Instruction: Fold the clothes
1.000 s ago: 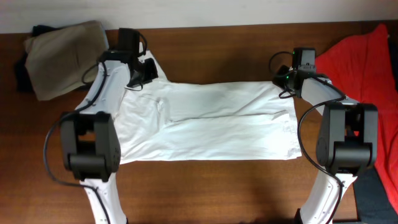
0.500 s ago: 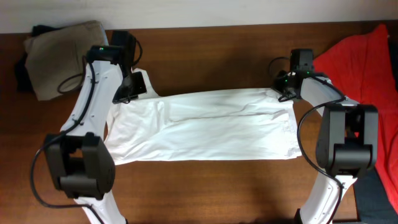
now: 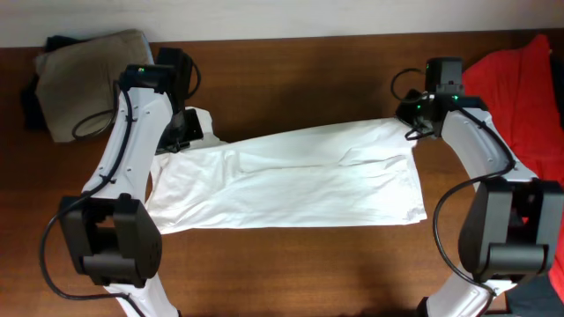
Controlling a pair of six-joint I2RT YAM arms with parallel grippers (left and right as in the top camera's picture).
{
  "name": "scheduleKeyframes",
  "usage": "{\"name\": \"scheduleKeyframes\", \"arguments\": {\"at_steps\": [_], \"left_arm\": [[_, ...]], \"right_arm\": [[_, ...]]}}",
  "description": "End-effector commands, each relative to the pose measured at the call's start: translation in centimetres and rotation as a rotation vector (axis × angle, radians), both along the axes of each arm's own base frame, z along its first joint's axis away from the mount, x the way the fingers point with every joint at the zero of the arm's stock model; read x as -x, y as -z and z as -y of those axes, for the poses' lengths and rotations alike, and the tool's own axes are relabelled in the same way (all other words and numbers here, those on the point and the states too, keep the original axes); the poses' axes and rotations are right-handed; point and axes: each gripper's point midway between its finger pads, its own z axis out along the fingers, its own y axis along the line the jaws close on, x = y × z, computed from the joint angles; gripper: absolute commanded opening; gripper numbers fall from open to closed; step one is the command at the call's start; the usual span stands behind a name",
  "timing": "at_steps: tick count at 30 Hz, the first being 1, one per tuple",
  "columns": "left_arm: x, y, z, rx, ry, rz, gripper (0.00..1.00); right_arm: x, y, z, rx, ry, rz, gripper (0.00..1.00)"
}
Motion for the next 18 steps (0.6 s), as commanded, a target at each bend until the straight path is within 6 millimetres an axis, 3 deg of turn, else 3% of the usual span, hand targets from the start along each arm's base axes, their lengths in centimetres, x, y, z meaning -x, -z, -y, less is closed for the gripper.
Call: {"name": "scheduleKeyframes", "arguments": {"at_steps": [1,8,18], "left_arm": [[0.4,-0.3,-1.5,-0.058,-0.030,0.011,0.00],[2.0,1.5,-1.2,-0.039,-0.028,-0.063,0.00],[6.1,4.3,-0.6,0.000,-0.059,-0.220,0.00]], "right_arm": [[0.5,-2.1,2.2,0.063,0.060,0.017,0.09],[2.6,-2.1,2.6,0.091,0.075,-0.055,0.04],[7.7,-4.1,3.0,0.099,0.092,-0.178,0.04]]}}
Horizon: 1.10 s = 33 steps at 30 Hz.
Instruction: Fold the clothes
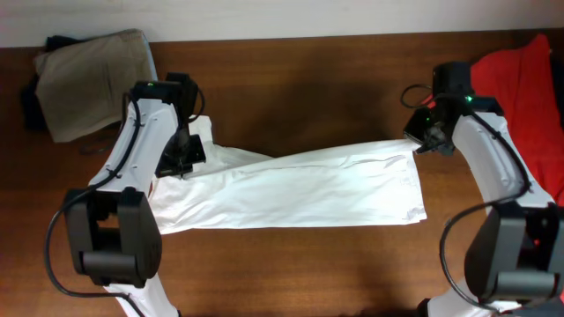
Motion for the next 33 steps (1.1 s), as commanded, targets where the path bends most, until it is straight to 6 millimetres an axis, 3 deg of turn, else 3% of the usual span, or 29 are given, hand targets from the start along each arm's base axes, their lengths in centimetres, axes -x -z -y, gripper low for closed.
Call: {"name": "scheduleKeyframes", "arguments": {"at_steps": [1,6,12,18,20,25,33], "left_arm": [[1.6,0.8,-0.7,-0.017,-0.049,-0.036,0.00],[2.9,3.3,-0.7,-0.013,-0.050,-0.068,0.00],[3.8,5.1,-0.7,-0.012,-0.051,-0.080,0.01],[4.6,5.7,-0.8,-0.015,-0.051,-0.102,0.03],[4.7,5.8,-0.8,-0.015,-0.050,-0.106,0.21],[4.7,5.8,-0.8,-0.015,-0.050,-0.108,0.22],[4.9,5.8,-0.4,0.005,-0.055,-0.118,0.20]], "right_arm": [[1.5,-1.8,2.1,0.061,0.053,-0.015,0.04],[3.7,-0.9,1.7,0.051,0.046,-0.115,0.04],[4.9,-0.4,1.5,0.041,0.044,-0.171,0.04],[6.7,2.5,1.2,0.031,0.045,-0.239,0.04],[7.5,3.7,1.1,0.025,0.071,-0.255,0.04],[8.8,5.7,1.0,0.019,0.092,-0.282,0.04],[9.3,5.9,0.9,0.018,0.094,-0.300,0.09]]}}
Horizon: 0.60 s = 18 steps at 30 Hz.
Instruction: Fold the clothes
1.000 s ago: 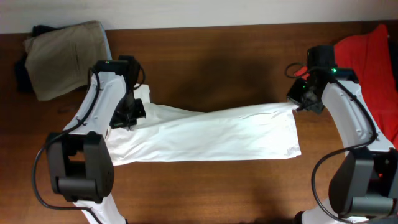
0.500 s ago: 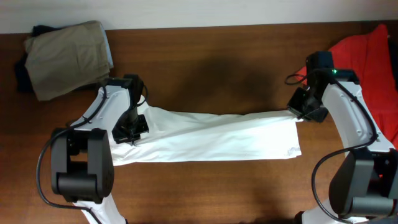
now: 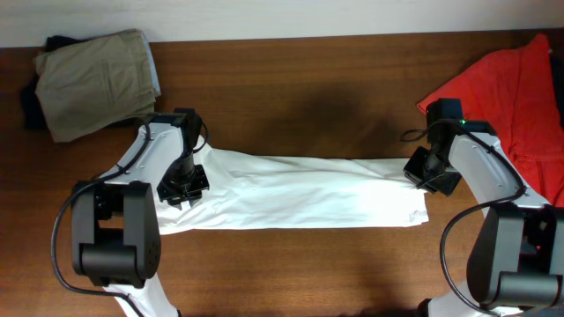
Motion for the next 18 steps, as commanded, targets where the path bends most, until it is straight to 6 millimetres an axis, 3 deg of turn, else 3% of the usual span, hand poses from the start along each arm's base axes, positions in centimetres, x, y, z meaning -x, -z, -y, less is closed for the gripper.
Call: {"name": "scheduleKeyframes", "arguments": {"at_steps": [1,3,6,8,10,11,13,14,18], "left_arm": [[0.4,-0.3,-0.2,0.000,-0.011,-0.005,0.17],[0.7,-0.5,-0.9,-0.040,-0.002,-0.018,0.01],[1.2,-0.8,-1.9,-0.092,0.003,-0.041,0.01],[1.7,-1.0,-2.1,-0.101,-0.016,-0.056,0.00],[2.1,-1.2,-2.2,-0.104,-0.016,-0.074,0.00],[2.2,-1.2,-2.2,-0.108,-0.015,-0.080,0.01],[2.3,-1.4,-2.6,-0.131,-0.007,-0.084,0.00],[2.3,-1.5,-2.8,-0.141,-0.004,-0.082,0.01],[1.0,-3.3,-3.1,-0.157,-0.003,0.002,0.02]], "right_arm": [[0.9,0.4,0.7,0.030,0.020,-0.029,0.09],[1.5,0.8,1.1,0.054,0.021,-0.049,0.09],[2.1,1.4,1.3,0.072,0.021,-0.064,0.10],[2.3,1.5,1.4,0.076,0.020,-0.069,0.30],[2.3,1.4,1.5,0.083,0.020,-0.070,0.39],[2.3,1.4,1.6,0.086,0.020,-0.070,0.50],[2.3,1.4,1.6,0.087,0.021,-0.068,0.92],[2.3,1.4,1.6,0.087,0.022,-0.067,0.99],[0.9,0.3,1.1,0.050,0.023,-0.032,0.99]]}}
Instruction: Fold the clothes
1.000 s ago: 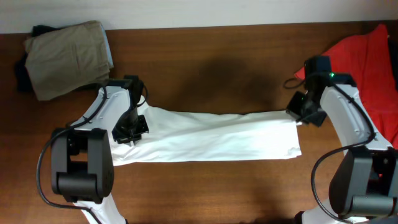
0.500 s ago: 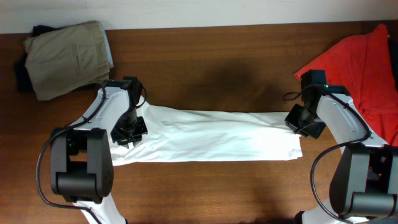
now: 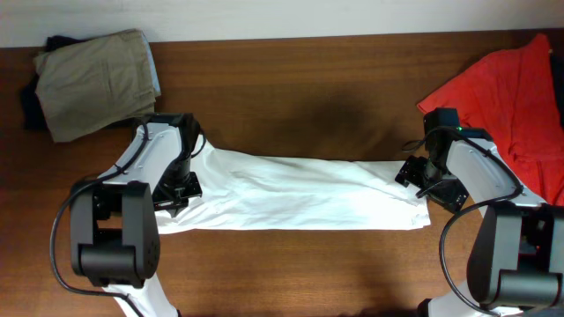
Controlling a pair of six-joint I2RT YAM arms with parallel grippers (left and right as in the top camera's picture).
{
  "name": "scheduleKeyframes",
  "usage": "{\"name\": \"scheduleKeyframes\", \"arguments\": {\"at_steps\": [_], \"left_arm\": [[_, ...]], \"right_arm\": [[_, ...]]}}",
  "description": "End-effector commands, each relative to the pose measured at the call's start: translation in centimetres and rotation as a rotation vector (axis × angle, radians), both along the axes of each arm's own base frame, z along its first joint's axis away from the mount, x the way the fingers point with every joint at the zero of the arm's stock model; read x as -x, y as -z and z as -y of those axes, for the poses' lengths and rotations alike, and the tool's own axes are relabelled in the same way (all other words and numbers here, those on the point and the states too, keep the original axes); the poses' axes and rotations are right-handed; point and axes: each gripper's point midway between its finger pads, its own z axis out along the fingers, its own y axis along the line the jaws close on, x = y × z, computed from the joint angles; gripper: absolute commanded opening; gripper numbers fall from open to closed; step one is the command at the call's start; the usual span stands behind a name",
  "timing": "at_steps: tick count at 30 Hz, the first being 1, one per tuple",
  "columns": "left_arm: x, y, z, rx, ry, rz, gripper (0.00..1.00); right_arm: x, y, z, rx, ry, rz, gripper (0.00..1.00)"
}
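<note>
A white garment (image 3: 291,192) lies stretched left to right across the middle of the brown table, its far edge brought over toward the near edge. My left gripper (image 3: 179,188) sits on the garment's left end and my right gripper (image 3: 421,183) on its right end. Each appears to pinch the folded-over cloth, but the arms hide the fingers from above.
A folded khaki garment (image 3: 95,81) rests on dark cloth at the far left corner. A red garment (image 3: 507,92) is heaped at the right edge, close behind my right arm. Bare wood (image 3: 291,97) stretches beyond the white garment.
Both grippers have come slightly nearer the front edge with the cloth. The white strip is a little narrower and its right end more bunched.
At first both grippers held the garment's far corners, with the cloth spread wide. Moment by moment they stood closer to the near edge with that far edge in tow. The garment is now a long narrow band folded over itself.
</note>
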Motion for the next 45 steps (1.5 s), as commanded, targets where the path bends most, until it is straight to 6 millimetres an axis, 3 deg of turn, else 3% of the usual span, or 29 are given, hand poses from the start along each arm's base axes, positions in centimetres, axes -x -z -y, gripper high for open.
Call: {"name": "scheduleKeyframes", "arguments": {"at_steps": [1,2,3,6,10,14,17,21,29,37,40,45], "left_arm": [[-1.6,-2.6,-0.7,-0.038,-0.005,0.117,0.20],[-2.5,-3.3,-0.7,-0.034,-0.006,0.164,0.52],[-3.3,-3.7,-0.6,-0.030,-0.006,0.204,0.99],[-6.2,-4.8,-0.2,-0.008,-0.010,0.347,0.99],[-9.1,-4.3,0.3,0.047,0.031,0.445,0.99],[-9.8,-2.9,-0.6,0.078,0.025,0.434,0.99],[-9.7,-1.5,-0.6,0.154,0.029,0.396,0.99],[-10.1,-0.7,-1.7,0.177,0.015,0.398,0.93],[-12.1,-0.8,0.8,0.353,0.161,0.465,0.81],[-11.9,-0.8,1.5,0.388,0.176,0.459,0.48],[-11.9,-0.8,1.5,0.387,0.176,0.461,0.26],[-11.9,-0.8,1.5,0.387,0.176,0.461,0.11]], "right_arm": [[-1.7,-1.5,0.0,-0.018,0.017,0.048,0.99],[-2.4,-1.9,-0.1,-0.029,0.016,0.069,0.99],[-3.2,-2.6,-0.3,-0.043,0.014,0.097,0.99],[-4.9,-3.9,-1.0,-0.085,0.009,0.153,0.99],[-6.4,-4.5,-2.2,-0.163,-0.001,0.210,0.99],[-8.1,-5.0,-4.1,-0.270,-0.022,0.286,0.99],[-8.2,-5.0,-3.9,-0.257,-0.022,0.291,0.99],[-8.2,-5.0,-3.9,-0.257,-0.022,0.291,0.99],[-8.3,-4.9,-3.9,-0.257,-0.022,0.293,0.99],[-8.2,-4.9,-3.9,-0.257,-0.022,0.291,0.99],[-8.2,-4.9,-3.9,-0.257,-0.022,0.291,0.99],[-8.2,-4.9,-3.9,-0.257,-0.022,0.291,0.99]]}}
